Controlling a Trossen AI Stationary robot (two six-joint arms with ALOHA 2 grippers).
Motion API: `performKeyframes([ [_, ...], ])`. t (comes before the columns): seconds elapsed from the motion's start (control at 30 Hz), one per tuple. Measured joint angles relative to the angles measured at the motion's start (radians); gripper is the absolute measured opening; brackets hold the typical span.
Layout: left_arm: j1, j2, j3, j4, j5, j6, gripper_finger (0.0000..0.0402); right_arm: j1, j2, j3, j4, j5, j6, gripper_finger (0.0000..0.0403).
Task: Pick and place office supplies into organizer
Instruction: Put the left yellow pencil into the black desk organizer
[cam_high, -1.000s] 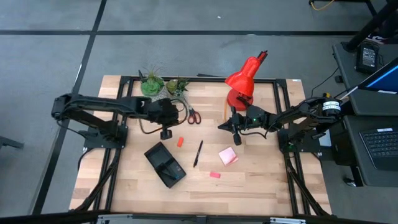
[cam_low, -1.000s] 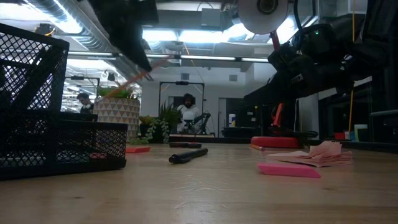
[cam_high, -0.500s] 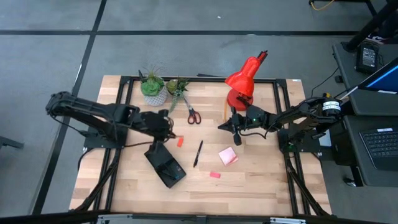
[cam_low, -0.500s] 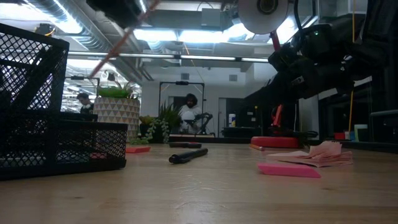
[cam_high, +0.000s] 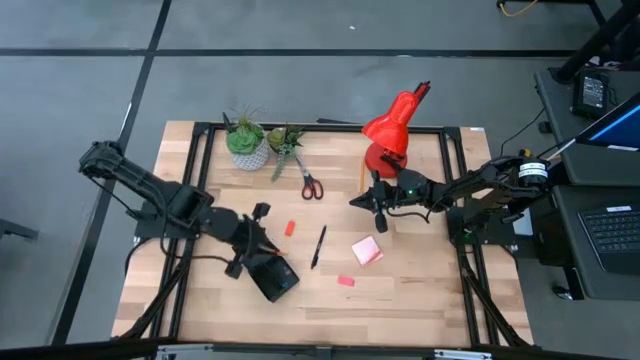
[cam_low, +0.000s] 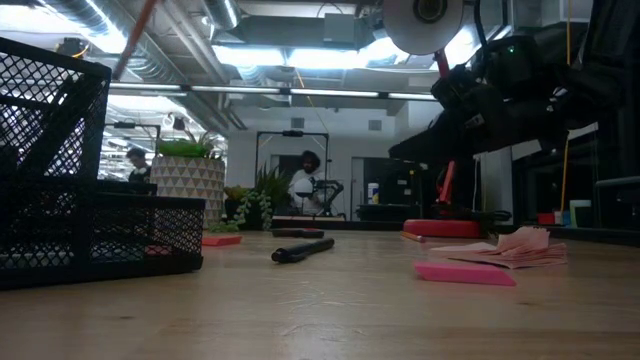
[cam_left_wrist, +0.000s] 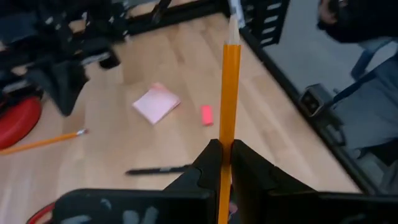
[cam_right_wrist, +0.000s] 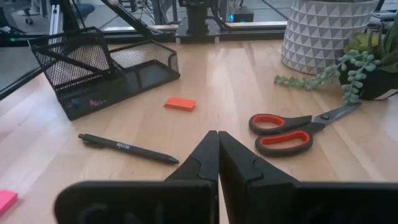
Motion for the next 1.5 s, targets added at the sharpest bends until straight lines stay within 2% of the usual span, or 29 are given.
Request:
performKeyframes([
  [0.3, -0.112, 0.021, 0.000, 0.065, -0.081, -0.046, 0.0020, 0.000, 0.000, 0.000, -0.001, 0.000, 0.027, 0.0009],
  [0.83, -0.188, 0.138, 0.001, 0.151, -0.060, -0.140, 0.0020, 0.000, 0.000, 0.000, 0.006, 0.000, 0.029, 0.0009],
  [1.5, -0.194, 0.270, 0.001, 0.141, -0.040, -0.044, 0.0020, 0.022, 0.000, 0.000, 0.006, 0.000, 0.047, 0.0009],
])
